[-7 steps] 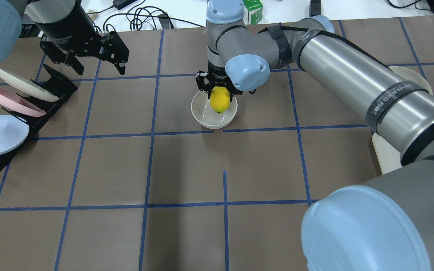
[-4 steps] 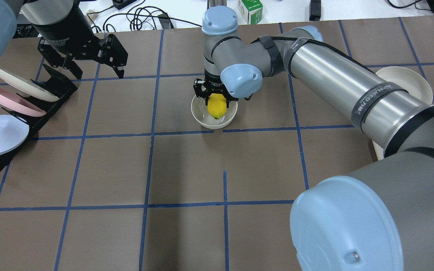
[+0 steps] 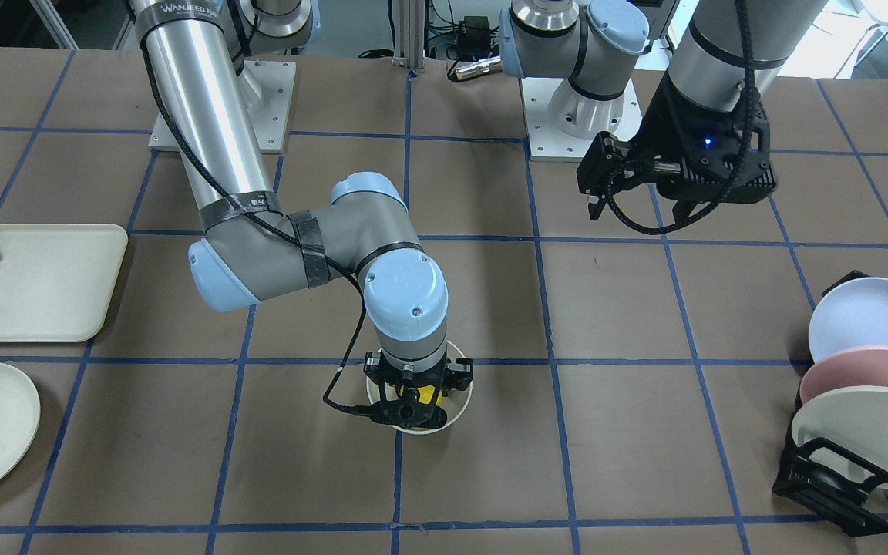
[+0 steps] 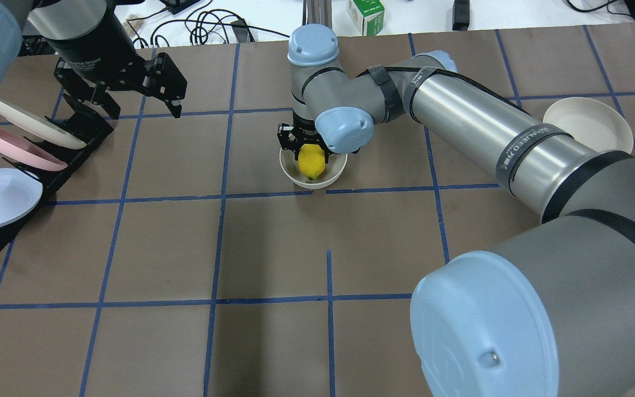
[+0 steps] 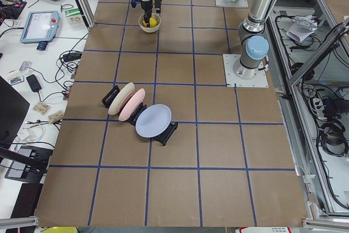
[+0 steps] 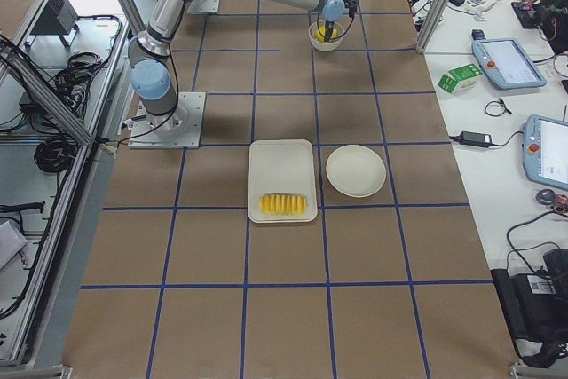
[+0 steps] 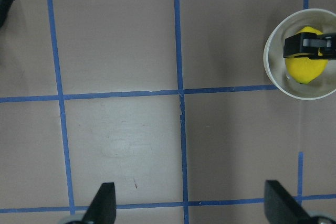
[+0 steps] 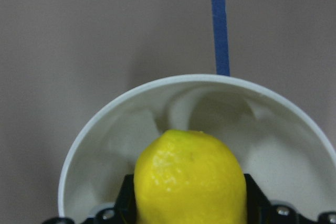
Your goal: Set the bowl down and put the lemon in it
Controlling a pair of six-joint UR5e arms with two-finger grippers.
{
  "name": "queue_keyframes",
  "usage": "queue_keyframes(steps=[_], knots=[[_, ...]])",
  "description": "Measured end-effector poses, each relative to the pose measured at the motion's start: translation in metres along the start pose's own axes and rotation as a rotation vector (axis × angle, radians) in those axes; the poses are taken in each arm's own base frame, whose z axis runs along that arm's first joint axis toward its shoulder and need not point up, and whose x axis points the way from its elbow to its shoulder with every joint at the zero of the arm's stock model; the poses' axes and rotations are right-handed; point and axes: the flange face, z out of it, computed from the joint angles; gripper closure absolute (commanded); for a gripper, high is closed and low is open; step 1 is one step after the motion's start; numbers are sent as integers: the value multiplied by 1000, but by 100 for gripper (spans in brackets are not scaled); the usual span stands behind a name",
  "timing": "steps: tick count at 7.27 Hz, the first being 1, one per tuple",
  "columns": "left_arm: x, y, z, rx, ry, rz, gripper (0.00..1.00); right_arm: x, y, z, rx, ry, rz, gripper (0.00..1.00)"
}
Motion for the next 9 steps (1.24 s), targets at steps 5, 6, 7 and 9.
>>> queue_keyframes(steps=[5, 6, 7, 9], knots=[[-3, 1, 3, -6, 1, -4, 0, 1, 1, 4, -11, 11, 11, 0], [-3, 1, 4, -9, 0, -5, 0, 2, 1, -8, 0, 6, 12, 0], [-3, 1, 5, -11, 1, -5, 0, 6, 2, -31, 16, 1, 16, 0], [-3, 0, 6, -8, 0, -5, 0, 28, 4, -92, 64, 7, 38, 0]])
